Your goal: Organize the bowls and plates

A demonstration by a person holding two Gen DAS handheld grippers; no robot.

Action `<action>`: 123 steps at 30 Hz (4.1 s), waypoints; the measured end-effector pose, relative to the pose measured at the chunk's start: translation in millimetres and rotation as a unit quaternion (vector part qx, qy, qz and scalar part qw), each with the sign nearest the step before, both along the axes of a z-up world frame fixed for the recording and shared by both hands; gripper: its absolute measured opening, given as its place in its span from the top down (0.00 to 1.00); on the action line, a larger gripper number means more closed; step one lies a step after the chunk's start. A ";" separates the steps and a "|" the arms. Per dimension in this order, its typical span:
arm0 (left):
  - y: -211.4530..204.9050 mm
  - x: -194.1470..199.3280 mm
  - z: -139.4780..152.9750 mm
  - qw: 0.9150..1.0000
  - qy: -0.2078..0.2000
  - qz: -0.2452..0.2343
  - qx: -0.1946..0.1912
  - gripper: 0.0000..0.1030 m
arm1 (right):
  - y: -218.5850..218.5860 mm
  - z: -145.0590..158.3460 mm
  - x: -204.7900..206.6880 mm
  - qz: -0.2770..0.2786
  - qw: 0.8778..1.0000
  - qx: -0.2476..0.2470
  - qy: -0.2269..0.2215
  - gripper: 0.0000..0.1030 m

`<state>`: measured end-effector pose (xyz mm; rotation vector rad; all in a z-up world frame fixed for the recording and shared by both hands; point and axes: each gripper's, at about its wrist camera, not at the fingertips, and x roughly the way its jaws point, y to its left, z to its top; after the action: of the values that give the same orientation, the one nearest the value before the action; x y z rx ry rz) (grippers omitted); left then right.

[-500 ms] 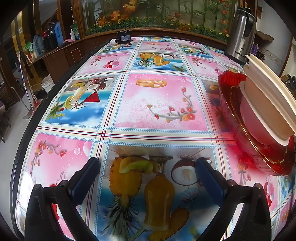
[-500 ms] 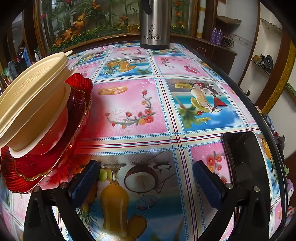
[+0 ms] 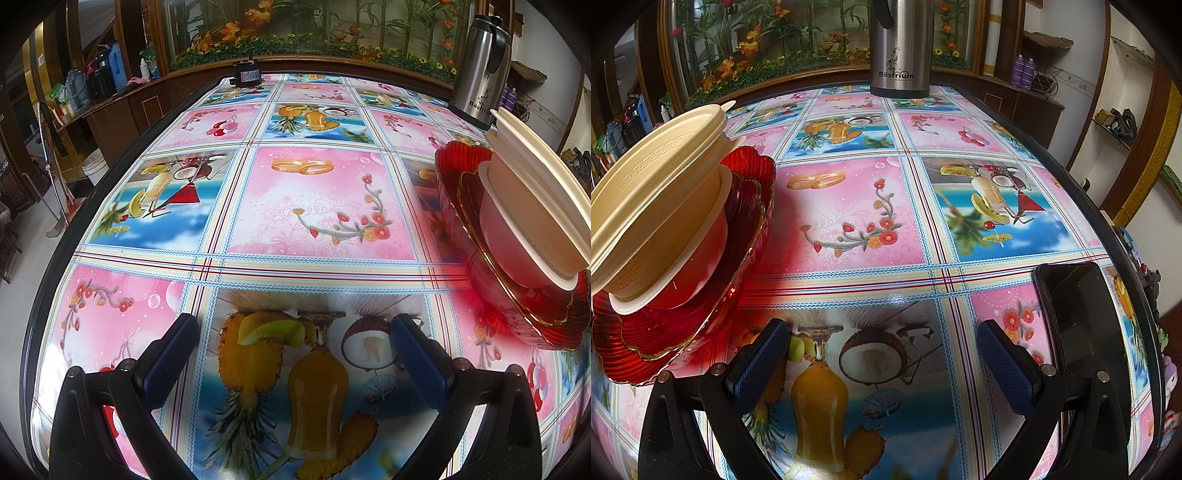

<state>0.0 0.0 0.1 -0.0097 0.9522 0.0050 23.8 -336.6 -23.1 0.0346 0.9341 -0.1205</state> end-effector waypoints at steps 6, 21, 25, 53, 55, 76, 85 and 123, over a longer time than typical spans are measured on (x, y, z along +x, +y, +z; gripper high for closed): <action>0.0 0.0 0.0 1.000 0.000 0.000 0.000 0.00 | 0.0 0.0 0.0 0.000 1.000 0.000 0.000 0.01; 0.0 0.0 0.0 1.000 0.000 0.000 0.000 0.00 | -0.1 0.0 0.0 0.000 1.000 0.000 0.000 0.01; -0.1 -0.1 0.0 1.000 0.000 0.000 0.000 0.00 | 0.1 0.1 -0.1 0.000 1.000 0.000 0.000 0.01; -0.6 -0.1 0.1 1.000 0.000 0.000 0.000 0.00 | 0.2 0.5 0.0 0.000 1.000 0.000 0.000 0.01; -0.7 0.0 0.1 1.000 0.000 0.000 0.000 0.00 | 0.2 0.5 0.0 0.000 1.000 0.000 0.000 0.01; -0.7 -0.1 0.0 1.000 0.000 0.000 0.000 0.00 | 0.2 0.6 0.2 0.000 1.000 0.000 0.000 0.01; -0.7 -0.2 0.0 1.000 0.000 0.000 0.000 0.00 | 0.6 0.8 0.0 0.000 1.000 0.000 0.000 0.01; -7.7 0.7 1.7 1.000 0.001 -0.015 0.004 0.00 | 0.1 2.3 0.7 0.000 1.000 0.000 0.000 0.01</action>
<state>0.7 -7.8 1.8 0.0119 0.9547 -0.0194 24.4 -336.5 -20.8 0.0353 0.9341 -0.1206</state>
